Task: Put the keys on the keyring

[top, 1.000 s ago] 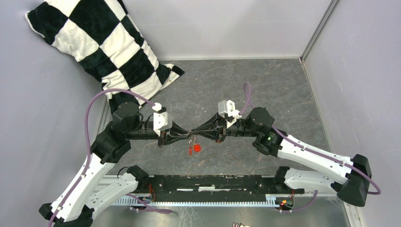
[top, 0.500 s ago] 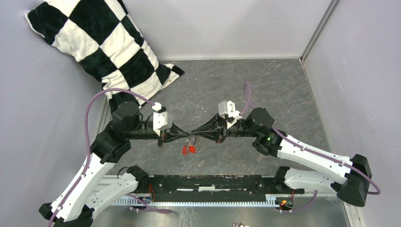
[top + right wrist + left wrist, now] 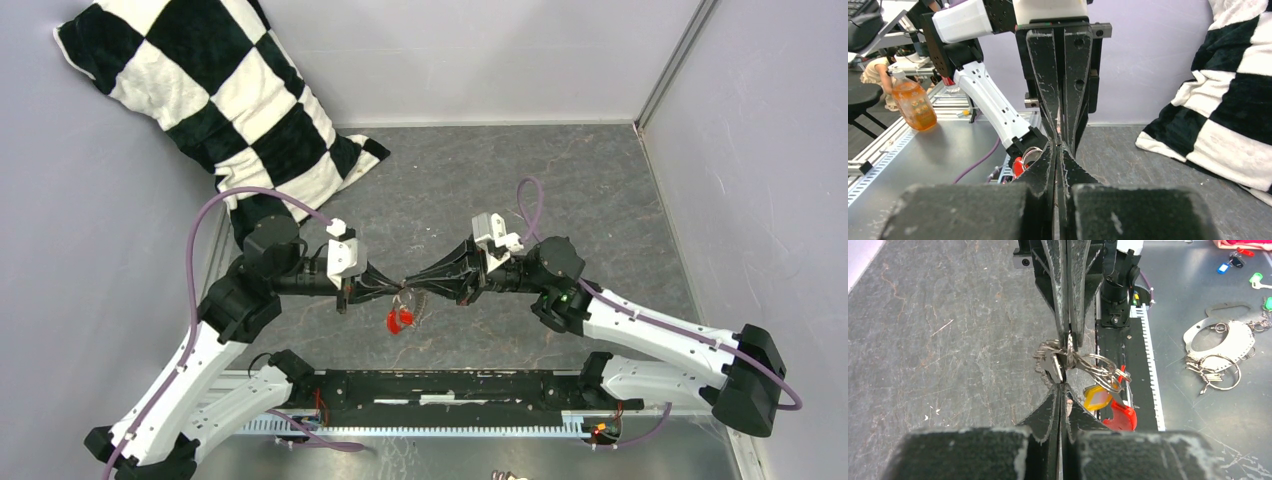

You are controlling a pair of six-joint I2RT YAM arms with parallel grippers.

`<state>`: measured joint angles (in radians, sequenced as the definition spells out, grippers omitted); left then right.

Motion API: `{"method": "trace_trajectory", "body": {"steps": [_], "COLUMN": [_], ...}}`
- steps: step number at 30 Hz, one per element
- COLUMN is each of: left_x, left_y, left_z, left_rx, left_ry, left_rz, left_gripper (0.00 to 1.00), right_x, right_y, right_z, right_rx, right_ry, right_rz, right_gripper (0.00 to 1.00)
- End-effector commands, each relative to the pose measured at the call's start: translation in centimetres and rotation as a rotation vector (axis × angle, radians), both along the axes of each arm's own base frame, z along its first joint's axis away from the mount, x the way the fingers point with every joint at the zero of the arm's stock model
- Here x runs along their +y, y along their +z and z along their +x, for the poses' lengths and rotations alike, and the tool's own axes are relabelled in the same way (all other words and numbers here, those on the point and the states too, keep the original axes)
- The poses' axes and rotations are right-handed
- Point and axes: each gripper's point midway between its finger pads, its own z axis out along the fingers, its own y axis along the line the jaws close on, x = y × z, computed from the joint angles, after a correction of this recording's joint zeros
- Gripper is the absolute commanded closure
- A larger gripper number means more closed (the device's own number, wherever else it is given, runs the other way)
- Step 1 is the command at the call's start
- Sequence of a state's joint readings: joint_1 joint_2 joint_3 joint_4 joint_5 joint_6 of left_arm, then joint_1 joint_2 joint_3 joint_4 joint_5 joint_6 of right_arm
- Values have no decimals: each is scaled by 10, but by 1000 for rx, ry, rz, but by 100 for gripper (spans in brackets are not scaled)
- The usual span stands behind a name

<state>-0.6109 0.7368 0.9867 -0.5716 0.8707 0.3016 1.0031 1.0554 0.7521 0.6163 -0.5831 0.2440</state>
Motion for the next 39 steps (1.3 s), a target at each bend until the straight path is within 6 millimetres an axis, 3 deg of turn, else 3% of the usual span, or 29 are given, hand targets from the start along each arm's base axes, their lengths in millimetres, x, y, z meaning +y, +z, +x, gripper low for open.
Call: {"method": "trace_trajectory", "body": {"steps": [1, 3, 8, 10, 18, 28, 30, 34, 37, 39], "left_x": [-4, -3, 4, 8, 9, -5, -5, 2, 13, 23], "left_y": [4, 8, 27, 34, 45, 41, 36, 23, 8, -24], "left_z": [-2, -3, -4, -4, -6, -1, 0, 22, 50, 71], "left_rx": [2, 0, -47, -75, -107, -39, -35, -36, 10, 67], "left_ry": [-22, -18, 11, 22, 13, -25, -23, 118, 296, 419], "left_rz": [-29, -35, -33, -27, -38, -66, -57, -3, 61, 166], "left_gripper": [98, 94, 54, 44, 48, 69, 69, 32, 13, 2], "right_x": [-8, -8, -10, -10, -4, 2, 3, 7, -2, -9], "right_y": [29, 28, 26, 26, 24, 21, 22, 8, -4, -16], "right_z": [-7, -6, -4, -5, -7, -8, -6, 17, 36, 53], "right_rx": [-16, -12, -14, -10, -5, 4, 0, -7, -3, 13], "right_ry": [18, 15, -2, 4, 39, 67, 60, -45, -127, -188], "right_rz": [126, 122, 128, 137, 122, 92, 87, -2, -26, -51], "right_gripper": [100, 100, 100, 100, 100, 100, 100, 100, 100, 100]}}
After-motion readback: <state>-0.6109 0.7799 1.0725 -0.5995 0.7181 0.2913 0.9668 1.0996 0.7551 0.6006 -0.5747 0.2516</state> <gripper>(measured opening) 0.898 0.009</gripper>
